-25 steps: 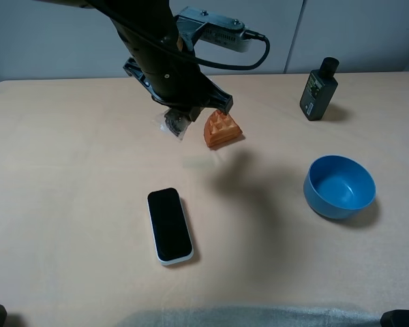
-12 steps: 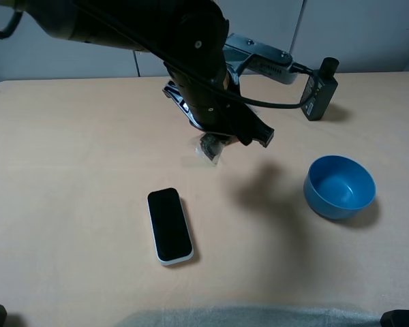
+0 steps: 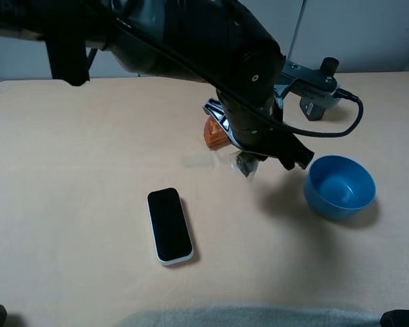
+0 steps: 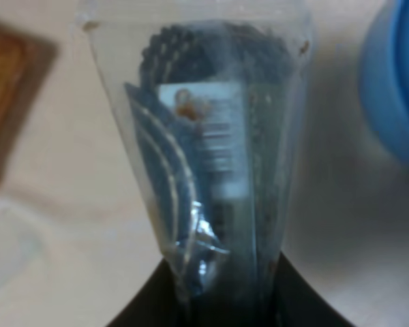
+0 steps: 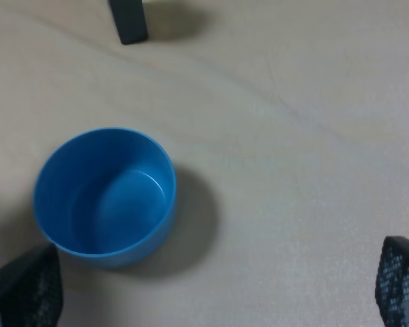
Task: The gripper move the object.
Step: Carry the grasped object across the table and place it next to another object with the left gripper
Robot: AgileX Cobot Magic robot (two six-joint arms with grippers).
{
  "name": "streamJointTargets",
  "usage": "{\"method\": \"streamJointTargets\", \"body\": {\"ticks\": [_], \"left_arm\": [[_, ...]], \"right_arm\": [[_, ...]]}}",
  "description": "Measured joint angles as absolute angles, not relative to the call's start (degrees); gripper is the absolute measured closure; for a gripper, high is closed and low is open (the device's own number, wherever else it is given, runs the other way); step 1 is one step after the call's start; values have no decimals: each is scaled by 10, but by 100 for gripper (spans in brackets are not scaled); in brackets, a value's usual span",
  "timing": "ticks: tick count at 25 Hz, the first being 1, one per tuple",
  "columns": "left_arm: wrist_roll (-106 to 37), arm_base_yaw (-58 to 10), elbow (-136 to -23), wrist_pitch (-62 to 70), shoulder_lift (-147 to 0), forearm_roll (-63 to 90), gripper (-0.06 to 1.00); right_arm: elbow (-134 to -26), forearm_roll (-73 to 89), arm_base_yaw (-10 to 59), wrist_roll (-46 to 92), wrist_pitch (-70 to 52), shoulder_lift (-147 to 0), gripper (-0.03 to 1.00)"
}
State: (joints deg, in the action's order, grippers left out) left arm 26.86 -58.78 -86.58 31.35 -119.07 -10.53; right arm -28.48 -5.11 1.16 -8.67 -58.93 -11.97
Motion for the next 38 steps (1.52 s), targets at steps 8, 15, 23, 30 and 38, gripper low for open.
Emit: {"method": "streamJointTargets", "body": {"ticks": [8, 15, 23, 30, 38], "left_arm": [[271, -600, -886, 295, -1230, -66, 76], [290, -602, -890, 267, -1260, -49, 76], [301, -603, -893, 243, -1277, -47, 76], [303, -603, -896, 232, -1289, -29, 76], [303, -603, -896, 204, -1297, -26, 76]], "right_arm": [[-285, -51, 12, -87, -589, -120, 28], [-285, -50, 12, -87, -589, -120, 28], [-285, -49, 12, -87, -589, -120, 28], [-285, -49, 12, -87, -589, -120, 28], [-285, -49, 12, -87, -589, -120, 28]]}}
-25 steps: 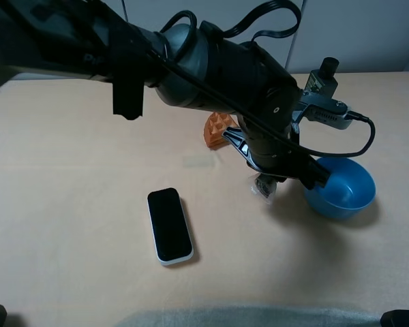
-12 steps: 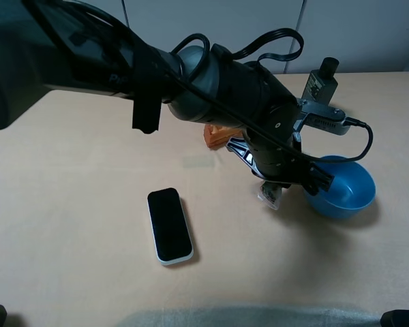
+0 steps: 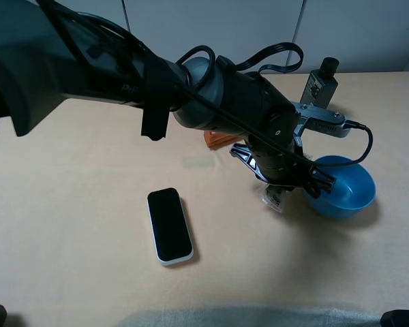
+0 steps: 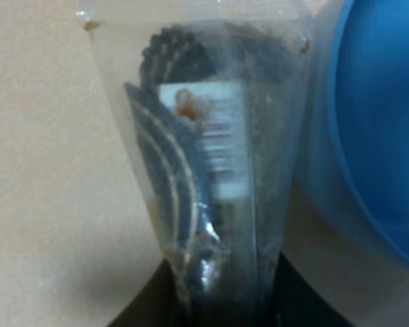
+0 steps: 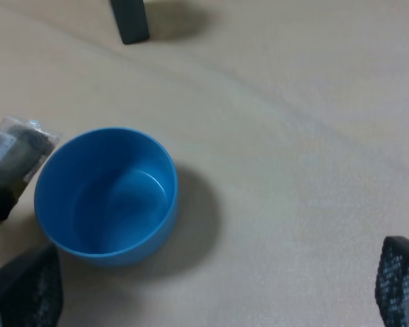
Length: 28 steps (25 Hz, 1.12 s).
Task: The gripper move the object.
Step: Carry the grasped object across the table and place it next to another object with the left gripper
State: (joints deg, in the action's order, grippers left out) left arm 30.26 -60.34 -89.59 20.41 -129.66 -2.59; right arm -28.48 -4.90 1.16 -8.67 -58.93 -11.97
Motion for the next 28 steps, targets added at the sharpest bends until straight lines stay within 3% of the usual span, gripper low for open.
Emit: {"method": "streamJointTargets", "body": {"ticks": [10, 20, 28], "left_arm": [[303, -603, -896, 194, -1297, -26, 74], [305, -603, -896, 194, -1297, -26, 27], [319, -603, -896, 197, -1297, -26, 19]], "right_arm": [[-285, -49, 12, -87, -589, -120, 28], [-285, -49, 12, -87, -589, -120, 28], [-285, -49, 12, -87, -589, -120, 28]]}}
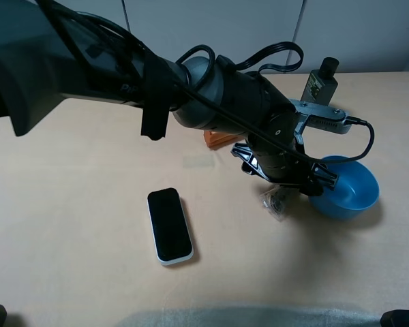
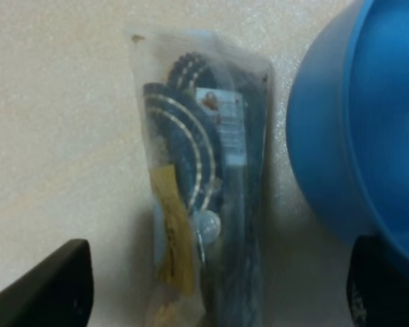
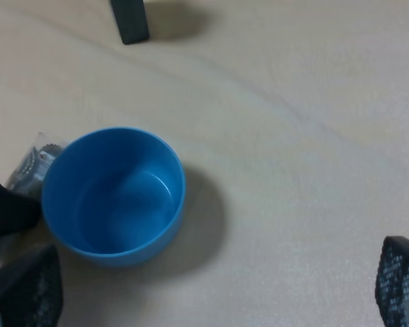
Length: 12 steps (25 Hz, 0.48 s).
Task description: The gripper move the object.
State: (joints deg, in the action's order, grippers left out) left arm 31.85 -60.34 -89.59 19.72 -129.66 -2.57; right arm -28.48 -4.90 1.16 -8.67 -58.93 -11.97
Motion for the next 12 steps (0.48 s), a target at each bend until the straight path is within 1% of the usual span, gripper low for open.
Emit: {"method": "streamJointTargets", "body": {"ticks": [12], "left_arm": [[320, -603, -896, 262, -1278, -28, 19]], "right_arm": [[-285, -49, 12, -87, -589, -120, 28]]}}
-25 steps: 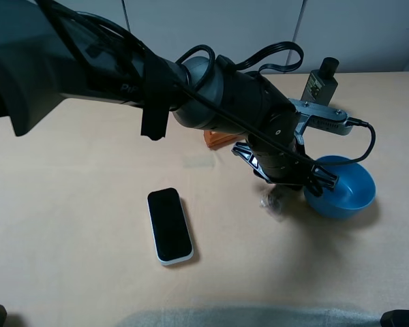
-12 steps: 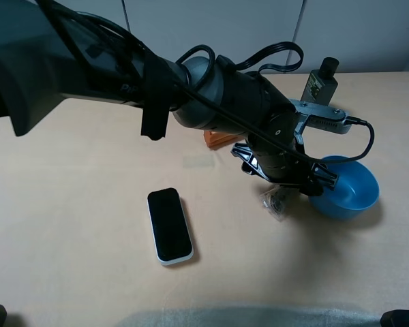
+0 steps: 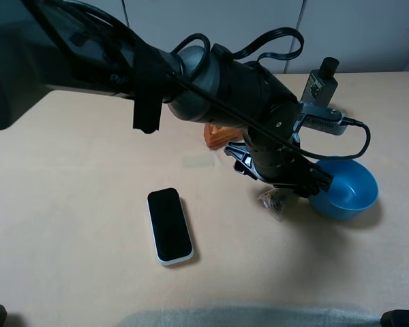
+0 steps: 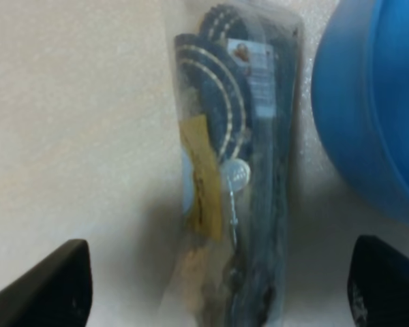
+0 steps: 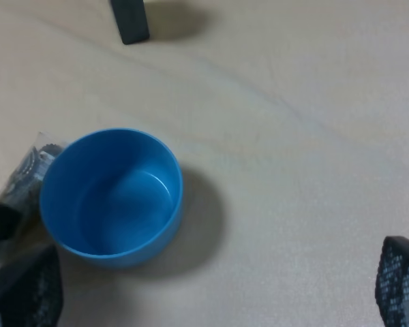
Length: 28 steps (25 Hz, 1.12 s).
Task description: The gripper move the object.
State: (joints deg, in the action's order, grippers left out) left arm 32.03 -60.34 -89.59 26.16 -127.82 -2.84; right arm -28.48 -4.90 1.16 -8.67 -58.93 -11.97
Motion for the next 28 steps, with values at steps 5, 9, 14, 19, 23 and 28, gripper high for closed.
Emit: {"method": "streamJointTargets", "body": {"ticks": [5, 9, 14, 19, 23, 28], "left_arm": [[320, -603, -896, 284, -1265, -31, 19], [320, -603, -896, 300, -1244, -43, 19], [320, -600, -896, 337, -1214, -52, 18], [300, -584, -896, 384, -1165, -53, 16], [255, -563, -896, 437, -1121, -54, 11], [200, -532, -896, 513, -1061, -54, 5]], "right_arm": [[-285, -49, 12, -87, -589, -120, 28], [-285, -49, 12, -87, -589, -120, 28], [-285, -49, 12, -87, -589, -120, 28], [-285, -49, 12, -87, -589, -120, 28], [-285, -49, 12, -87, -589, -120, 28], [-285, -49, 12, -87, -589, -120, 28]]}}
